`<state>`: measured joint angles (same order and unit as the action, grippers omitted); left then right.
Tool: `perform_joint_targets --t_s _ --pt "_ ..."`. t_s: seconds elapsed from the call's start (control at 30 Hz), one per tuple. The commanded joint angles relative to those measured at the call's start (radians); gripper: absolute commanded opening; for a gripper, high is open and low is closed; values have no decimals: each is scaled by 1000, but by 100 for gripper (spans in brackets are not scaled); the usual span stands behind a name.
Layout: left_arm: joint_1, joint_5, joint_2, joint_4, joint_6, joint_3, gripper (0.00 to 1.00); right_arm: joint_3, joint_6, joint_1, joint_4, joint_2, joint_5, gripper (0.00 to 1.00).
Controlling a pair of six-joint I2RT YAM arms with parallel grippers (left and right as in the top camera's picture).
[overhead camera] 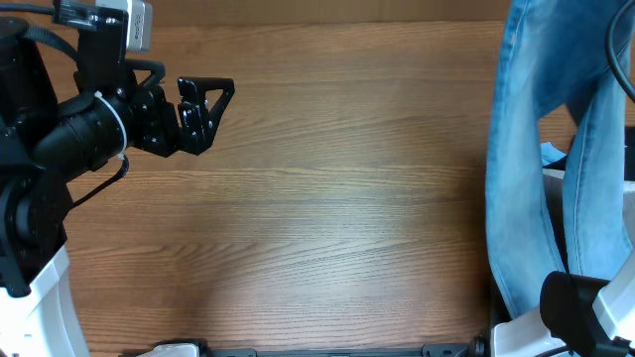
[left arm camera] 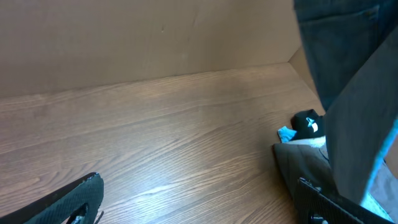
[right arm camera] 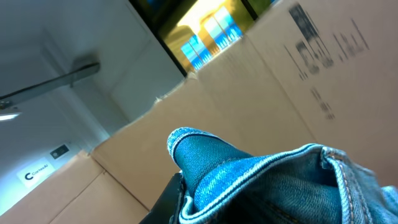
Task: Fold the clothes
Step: 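Lift the jeans with the right gripper and swing them over the table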
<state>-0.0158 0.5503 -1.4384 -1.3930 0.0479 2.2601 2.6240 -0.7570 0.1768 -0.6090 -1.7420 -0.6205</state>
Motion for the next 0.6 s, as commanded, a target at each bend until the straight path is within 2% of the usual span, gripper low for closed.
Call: perform_joint_targets --t_s 0.0,0.13,0.17,0.2,0.3,0.37,0.4,0.43,0.47,0.57 --pt "-6 -7 0 -2 -26 18 100 28 -1 -44 52 27 22 4" --pt "-6 -76 1 -2 -26 21 100 28 74 -273 61 -40 57 5" --pt "-6 -92 3 -2 -26 21 100 28 79 -293 60 -48 60 5" --pt "-6 -131 8 0 -26 21 100 26 103 -388 47 -90 90 5" --pt "-6 -217 31 6 -26 21 100 26 168 -554 8 -174 138 5" --pt "-6 -234 43 8 -26 21 100 26 216 -611 -20 -200 180 7" --pt "-6 -244 52 6 -26 21 100 26 253 -637 -52 -205 230 23" --pt "-6 -247 61 3 -26 21 100 27 311 -658 -92 -205 306 58" --pt "-6 -247 67 2 -26 21 100 29 351 -666 -120 -197 347 67" --pt "-6 -247 73 -10 -27 21 100 29 419 -663 -183 -159 429 80"
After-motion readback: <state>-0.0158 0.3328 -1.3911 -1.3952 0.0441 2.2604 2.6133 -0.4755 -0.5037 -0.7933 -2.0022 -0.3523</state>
